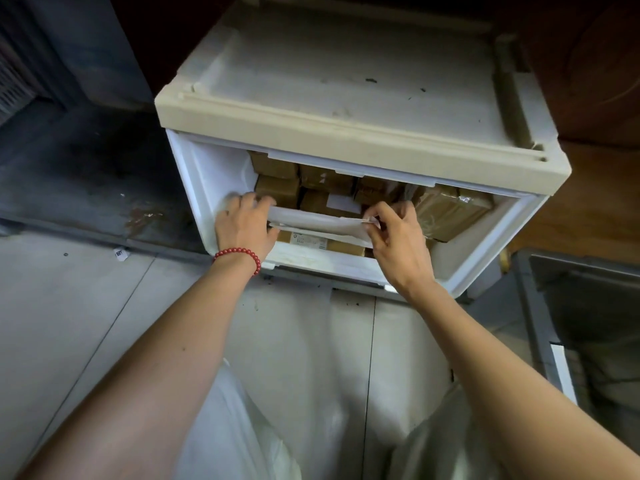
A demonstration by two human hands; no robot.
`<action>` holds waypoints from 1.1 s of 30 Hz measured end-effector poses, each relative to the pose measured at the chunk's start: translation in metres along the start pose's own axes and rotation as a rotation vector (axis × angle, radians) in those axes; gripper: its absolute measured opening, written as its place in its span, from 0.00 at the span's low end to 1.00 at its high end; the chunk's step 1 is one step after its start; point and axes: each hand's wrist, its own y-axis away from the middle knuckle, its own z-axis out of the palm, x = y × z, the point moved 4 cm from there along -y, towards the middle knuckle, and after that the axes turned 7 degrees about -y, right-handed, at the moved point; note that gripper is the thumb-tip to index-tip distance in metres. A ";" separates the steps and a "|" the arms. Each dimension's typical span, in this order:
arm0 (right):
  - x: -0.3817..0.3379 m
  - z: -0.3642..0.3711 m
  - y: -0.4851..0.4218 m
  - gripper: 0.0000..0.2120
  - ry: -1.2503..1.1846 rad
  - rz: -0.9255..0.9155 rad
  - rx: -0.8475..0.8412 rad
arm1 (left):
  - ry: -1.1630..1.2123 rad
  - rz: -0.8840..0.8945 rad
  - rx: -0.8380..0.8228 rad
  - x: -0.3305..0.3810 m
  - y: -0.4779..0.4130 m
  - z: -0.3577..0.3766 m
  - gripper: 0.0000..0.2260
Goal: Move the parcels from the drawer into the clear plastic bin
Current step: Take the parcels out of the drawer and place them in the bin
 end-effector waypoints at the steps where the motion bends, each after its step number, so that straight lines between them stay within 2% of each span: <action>1: 0.001 -0.001 0.001 0.04 -0.017 -0.005 0.000 | 0.003 0.017 0.028 0.002 -0.002 -0.003 0.15; 3: 0.005 0.000 0.001 0.04 -0.083 0.000 -0.027 | 0.023 0.059 0.056 0.005 -0.005 -0.007 0.09; 7: 0.019 0.006 -0.003 0.04 -0.250 0.129 -0.104 | -0.001 0.162 0.084 0.010 -0.003 -0.011 0.12; 10: 0.032 0.009 -0.008 0.08 -0.186 0.170 -0.114 | -0.007 0.204 0.118 0.014 0.003 -0.017 0.14; 13: 0.038 0.024 -0.009 0.17 -0.147 0.211 -0.194 | 0.007 0.242 0.151 0.016 0.012 -0.025 0.15; 16: 0.040 0.032 -0.011 0.19 -0.094 0.214 -0.179 | 0.065 0.251 0.207 0.015 0.023 -0.041 0.14; 18: 0.039 0.031 -0.009 0.17 -0.038 0.185 -0.163 | 0.114 0.242 0.228 0.011 0.031 -0.051 0.11; 23: 0.014 0.009 0.003 0.08 -0.049 0.035 -0.088 | 0.216 0.190 0.155 0.000 0.059 -0.069 0.09; 28: -0.022 -0.014 0.036 0.07 -0.033 -0.109 -0.105 | 0.182 0.068 0.083 -0.020 0.090 -0.089 0.05; 31: -0.039 -0.035 0.062 0.08 -0.113 -0.133 -0.031 | 0.219 0.018 0.189 -0.019 0.111 -0.108 0.03; 33: -0.044 -0.049 0.079 0.10 -0.268 -0.120 -0.017 | 0.226 -0.012 0.303 -0.014 0.125 -0.121 0.03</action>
